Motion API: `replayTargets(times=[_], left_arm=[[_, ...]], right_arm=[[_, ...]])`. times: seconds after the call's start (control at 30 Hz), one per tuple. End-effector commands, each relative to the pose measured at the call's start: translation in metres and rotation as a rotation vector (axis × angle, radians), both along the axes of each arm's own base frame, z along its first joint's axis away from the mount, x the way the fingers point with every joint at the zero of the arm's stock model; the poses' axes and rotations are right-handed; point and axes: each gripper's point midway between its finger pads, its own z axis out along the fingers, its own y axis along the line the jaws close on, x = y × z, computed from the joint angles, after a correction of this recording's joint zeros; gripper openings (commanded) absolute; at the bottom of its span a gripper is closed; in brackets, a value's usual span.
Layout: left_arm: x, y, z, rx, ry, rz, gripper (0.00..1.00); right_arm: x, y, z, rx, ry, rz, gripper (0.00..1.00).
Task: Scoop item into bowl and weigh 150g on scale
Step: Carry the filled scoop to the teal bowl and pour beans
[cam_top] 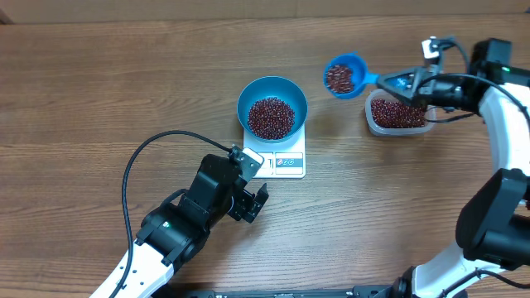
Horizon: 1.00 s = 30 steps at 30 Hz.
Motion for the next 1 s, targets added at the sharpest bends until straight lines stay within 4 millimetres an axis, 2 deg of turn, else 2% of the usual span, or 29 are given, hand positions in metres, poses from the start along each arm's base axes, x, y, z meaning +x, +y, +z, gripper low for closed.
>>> replayTargets(times=[0.0, 0.1, 0.27, 0.43, 0.63, 0.97], left_arm=[[-0.001, 0.001, 0.001, -0.012, -0.002, 0.006, 1.0], [-0.001, 0.001, 0.001, -0.011, -0.002, 0.006, 0.99], [-0.001, 0.001, 0.001, -0.011, -0.002, 0.006, 1.0], [-0.001, 0.001, 0.001, -0.011, -0.002, 0.006, 0.99], [-0.001, 0.001, 0.001, -0.011, -0.002, 0.006, 1.0], [-0.001, 0.001, 0.001, -0.011, -0.002, 0.006, 0.99]], right_arm=[[-0.004, 0.023, 0.026, 0.026, -0.08, 0.064, 0.04], [-0.006, 0.041, 0.038, 0.015, -0.106, 0.091, 0.04], [-0.006, 0.066, 0.052, -0.155, -0.15, 0.045, 0.04], [-0.015, 0.087, 0.063, -0.281, -0.214, 0.025, 0.04], [-0.018, 0.113, 0.05, -0.434, -0.237, 0.018, 0.04], [-0.018, 0.136, 0.021, -0.735, -0.274, -0.041, 0.04]])
